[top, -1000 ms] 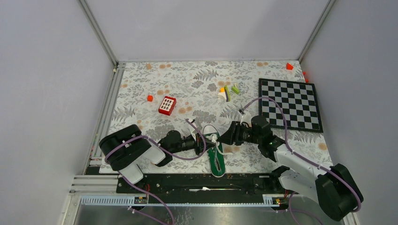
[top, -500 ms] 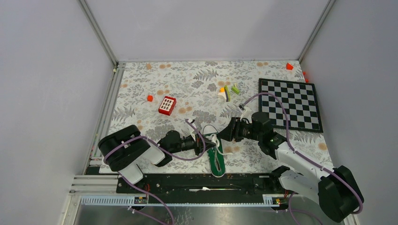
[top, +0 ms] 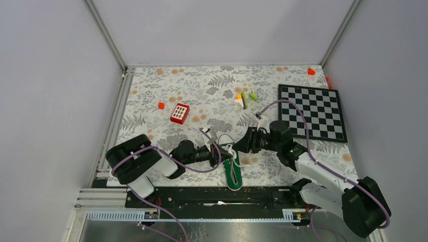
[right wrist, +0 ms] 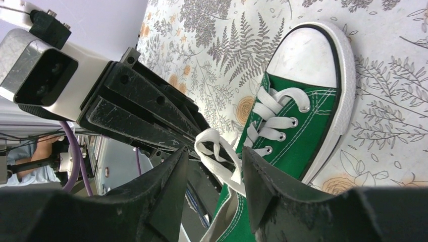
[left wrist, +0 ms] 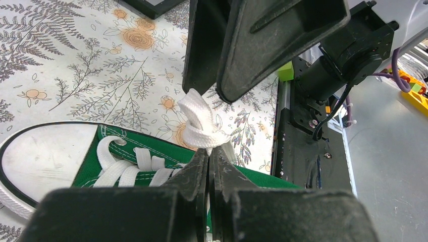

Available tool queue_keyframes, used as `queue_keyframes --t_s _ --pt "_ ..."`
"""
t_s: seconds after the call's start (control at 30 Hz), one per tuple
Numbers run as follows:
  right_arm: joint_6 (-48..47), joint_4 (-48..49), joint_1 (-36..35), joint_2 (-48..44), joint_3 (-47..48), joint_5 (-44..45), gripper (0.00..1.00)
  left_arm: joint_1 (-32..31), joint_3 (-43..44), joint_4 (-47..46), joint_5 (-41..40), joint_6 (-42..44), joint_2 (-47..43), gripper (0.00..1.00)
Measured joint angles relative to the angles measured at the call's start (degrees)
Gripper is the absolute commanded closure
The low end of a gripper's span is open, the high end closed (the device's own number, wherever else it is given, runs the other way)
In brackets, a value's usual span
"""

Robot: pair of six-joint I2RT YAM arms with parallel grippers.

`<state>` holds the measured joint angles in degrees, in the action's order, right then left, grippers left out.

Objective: Tie the shoes
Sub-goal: Cross the shoelace with the shoelace.

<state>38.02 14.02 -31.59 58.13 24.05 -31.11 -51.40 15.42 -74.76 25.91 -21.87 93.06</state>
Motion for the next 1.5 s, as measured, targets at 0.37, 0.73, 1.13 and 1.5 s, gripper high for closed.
queue_keyframes --t_s 0.37,0.73,1.13,1.5 --pt "0.9 0.2 -4.7 0.0 -0.2 0.5 0.59 0.0 0.0 0.0 0.3 0.0 0.0 1.00" --pt "1.5 0.5 -5.1 0.0 -0.8 1.6 0.75 -0.1 0.0 0.0 0.5 0.0 0.0 1.00" --pt "1.4 0.7 -5.8 0.1 -1.8 1.5 0.82 -0.3 0.0 0.0 0.5 0.0 0.0 1.00" --pt "0.0 -3.5 -6.2 -3.0 -2.6 2.5 0.53 -0.3 0.0 0.0 0.5 0.0 0.0 1.00"
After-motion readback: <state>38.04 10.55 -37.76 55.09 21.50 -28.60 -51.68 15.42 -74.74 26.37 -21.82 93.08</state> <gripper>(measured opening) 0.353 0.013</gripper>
